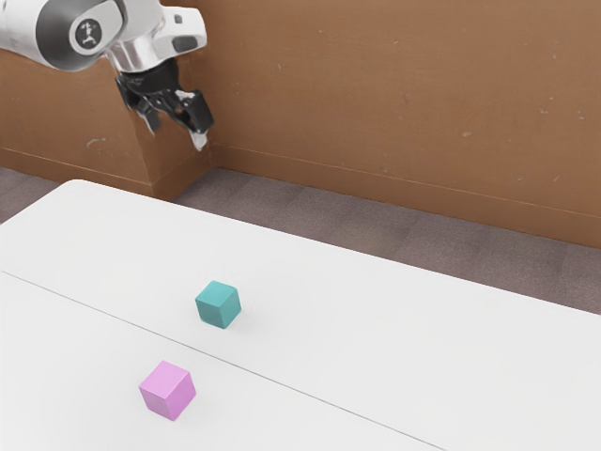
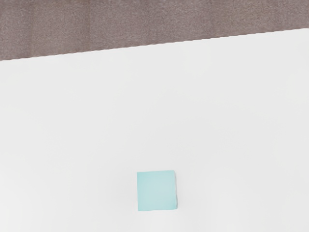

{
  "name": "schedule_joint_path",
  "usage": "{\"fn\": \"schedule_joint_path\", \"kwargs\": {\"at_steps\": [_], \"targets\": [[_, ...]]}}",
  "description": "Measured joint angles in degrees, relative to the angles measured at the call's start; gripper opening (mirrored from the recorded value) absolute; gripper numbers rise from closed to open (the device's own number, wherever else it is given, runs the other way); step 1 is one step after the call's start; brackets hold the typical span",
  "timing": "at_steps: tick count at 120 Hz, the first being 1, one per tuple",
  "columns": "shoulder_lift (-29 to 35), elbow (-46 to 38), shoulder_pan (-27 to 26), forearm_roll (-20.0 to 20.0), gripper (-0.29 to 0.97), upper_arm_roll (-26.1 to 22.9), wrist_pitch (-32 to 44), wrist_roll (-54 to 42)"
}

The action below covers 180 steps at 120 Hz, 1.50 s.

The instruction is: Pick up the blue block with one arm, and put the blue block on the pink block with one arm

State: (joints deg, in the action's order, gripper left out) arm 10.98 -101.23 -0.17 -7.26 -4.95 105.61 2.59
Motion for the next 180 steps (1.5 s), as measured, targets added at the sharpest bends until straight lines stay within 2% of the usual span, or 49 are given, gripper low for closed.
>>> {"fn": "schedule_joint_path", "kwargs": {"at_steps": [26,40,52,74,113,132,180], "targets": [[2.65,3.06,0.07,-1.99,0.68,-0.21,-9.74,-0.02],[2.72,-2.14,0.13,-2.21,0.68,-0.03,-11.01,0.34],[1.92,-9.03,0.24,-2.22,0.68,0.16,-8.38,0.77],[-3.67,-15.09,0.61,-2.15,0.68,2.08,-1.54,1.4],[-17.74,-12.8,0.72,-2.06,0.68,2.43,9.05,1.3],[-23.38,-11.52,0.69,-0.63,0.68,4.63,12.98,0.01],[-27.02,-13.72,1.93,1.55,0.68,5.3,18.72,-3.13]]}}
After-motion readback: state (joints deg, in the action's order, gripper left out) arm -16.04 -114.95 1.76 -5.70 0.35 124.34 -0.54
